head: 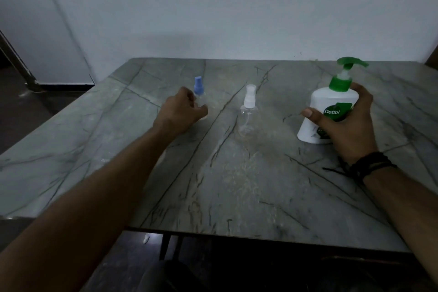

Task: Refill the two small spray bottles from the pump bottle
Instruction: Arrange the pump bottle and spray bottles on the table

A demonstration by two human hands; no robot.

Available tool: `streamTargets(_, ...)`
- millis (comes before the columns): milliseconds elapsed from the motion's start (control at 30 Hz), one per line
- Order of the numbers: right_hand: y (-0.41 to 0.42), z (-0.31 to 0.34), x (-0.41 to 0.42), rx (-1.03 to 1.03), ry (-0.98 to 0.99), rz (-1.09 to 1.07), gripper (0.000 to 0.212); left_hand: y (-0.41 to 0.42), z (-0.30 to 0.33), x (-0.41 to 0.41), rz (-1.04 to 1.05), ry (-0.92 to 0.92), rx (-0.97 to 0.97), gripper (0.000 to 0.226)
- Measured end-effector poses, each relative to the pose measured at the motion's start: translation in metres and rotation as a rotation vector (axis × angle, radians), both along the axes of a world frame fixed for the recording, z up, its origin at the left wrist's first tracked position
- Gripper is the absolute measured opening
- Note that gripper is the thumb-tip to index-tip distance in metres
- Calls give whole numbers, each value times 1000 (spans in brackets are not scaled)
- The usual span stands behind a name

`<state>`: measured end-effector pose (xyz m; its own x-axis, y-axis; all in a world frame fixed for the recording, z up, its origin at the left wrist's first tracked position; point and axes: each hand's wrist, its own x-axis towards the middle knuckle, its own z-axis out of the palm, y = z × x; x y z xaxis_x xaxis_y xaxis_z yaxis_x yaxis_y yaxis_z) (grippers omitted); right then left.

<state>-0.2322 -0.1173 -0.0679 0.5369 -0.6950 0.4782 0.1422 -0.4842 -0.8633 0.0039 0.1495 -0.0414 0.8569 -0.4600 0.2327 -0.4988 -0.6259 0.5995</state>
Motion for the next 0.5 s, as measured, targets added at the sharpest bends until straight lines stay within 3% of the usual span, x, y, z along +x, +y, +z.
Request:
streamTargets(267,4,2,-1,32,-21,0,117,32,-4,-38,-33,13,-4,37)
streamTargets(500,0,1,-4,52,-37,-36,129,35,-11,-47,-27,13,-24,50)
